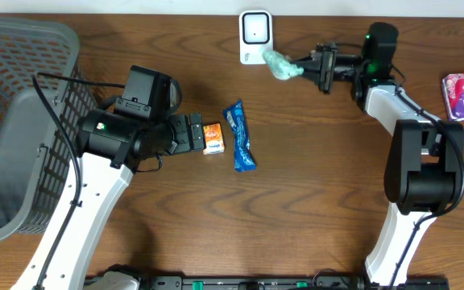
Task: Scan the item barcode
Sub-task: 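Lift the green pack and hold it in front of the scanner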
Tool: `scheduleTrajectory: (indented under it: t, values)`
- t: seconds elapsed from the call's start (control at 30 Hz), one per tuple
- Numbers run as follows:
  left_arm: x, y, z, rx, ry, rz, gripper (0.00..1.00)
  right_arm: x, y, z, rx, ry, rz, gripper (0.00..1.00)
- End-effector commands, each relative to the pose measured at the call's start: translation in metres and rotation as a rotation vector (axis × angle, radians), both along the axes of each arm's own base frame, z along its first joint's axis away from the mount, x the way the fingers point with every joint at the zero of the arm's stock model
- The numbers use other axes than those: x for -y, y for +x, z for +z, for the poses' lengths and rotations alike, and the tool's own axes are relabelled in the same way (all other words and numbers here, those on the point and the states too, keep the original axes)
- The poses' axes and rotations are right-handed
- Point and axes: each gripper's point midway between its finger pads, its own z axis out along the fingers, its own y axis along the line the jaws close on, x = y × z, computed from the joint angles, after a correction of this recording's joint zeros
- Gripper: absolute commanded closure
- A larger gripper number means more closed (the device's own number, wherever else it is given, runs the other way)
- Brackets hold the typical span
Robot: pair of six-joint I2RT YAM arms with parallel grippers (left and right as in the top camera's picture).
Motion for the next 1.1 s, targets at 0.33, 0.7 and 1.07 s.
scheduleTrajectory:
  t: [0.33, 0.7, 1.07]
  values:
    - [-0.003, 0.002, 0.002, 0.009, 0.01, 0.007, 0.02, -0.07, 0.036, -0.045, 0.721, -0.355, -0.175, 0.99]
    - [-0.003, 0.002, 0.002, 0.009, 0.01, 0.007, 0.02, -0.047, 0.105, -0.027, 0.839, -0.673, -0.484, 0.99]
    - [-0.003, 0.002, 0.002, 0.009, 0.01, 0.007, 0.02, -0.031, 0.133, -0.025, 0.971, -0.95, -0.591, 0.99]
